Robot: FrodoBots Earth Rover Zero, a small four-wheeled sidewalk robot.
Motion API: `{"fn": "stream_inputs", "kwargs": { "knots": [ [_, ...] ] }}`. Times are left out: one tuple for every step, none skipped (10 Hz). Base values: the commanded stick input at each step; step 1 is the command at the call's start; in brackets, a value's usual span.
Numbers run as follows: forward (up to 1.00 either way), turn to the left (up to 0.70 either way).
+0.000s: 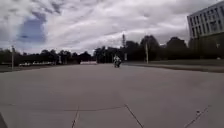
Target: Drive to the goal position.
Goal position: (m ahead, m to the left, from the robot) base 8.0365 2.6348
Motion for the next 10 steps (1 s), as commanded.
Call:
{"fn": "stream_inputs", "kwargs": {
  "knots": [
    [0.7,0.36],
    [0.7,0.31],
    [0.7,0.11],
    [0.7,0.01],
    [0.7,0.01],
    [0.7,0.01],
    [0.7,0.01],
    [0.7,0.01],
    [0.7,0.01],
    [0.7,0.01]
  ]
}}
